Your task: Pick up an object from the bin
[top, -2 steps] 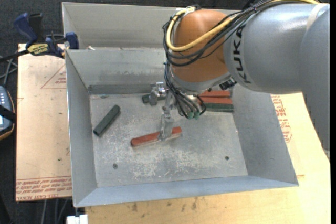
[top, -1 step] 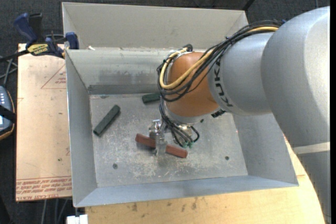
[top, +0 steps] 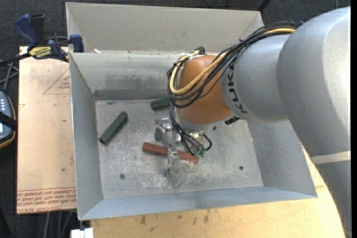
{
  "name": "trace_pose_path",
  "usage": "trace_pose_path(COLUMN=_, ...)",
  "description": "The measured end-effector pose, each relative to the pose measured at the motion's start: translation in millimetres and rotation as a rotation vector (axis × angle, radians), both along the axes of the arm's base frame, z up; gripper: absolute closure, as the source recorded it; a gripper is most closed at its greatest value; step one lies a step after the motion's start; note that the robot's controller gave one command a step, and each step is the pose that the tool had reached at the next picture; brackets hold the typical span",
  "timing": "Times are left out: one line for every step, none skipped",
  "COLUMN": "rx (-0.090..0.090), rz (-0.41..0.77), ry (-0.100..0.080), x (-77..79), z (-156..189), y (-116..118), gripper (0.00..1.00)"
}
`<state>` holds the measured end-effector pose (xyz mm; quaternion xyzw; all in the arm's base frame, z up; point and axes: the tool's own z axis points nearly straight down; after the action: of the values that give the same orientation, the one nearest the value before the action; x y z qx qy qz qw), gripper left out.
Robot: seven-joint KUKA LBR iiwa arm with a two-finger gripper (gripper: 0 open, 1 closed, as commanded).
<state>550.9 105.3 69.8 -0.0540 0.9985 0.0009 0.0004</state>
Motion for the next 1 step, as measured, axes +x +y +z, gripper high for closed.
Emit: trace_pose_path(rx=0.001, rz=0.0, ry=-0.001, x=0.4, z=1.1, y=0.1, gripper=1.0)
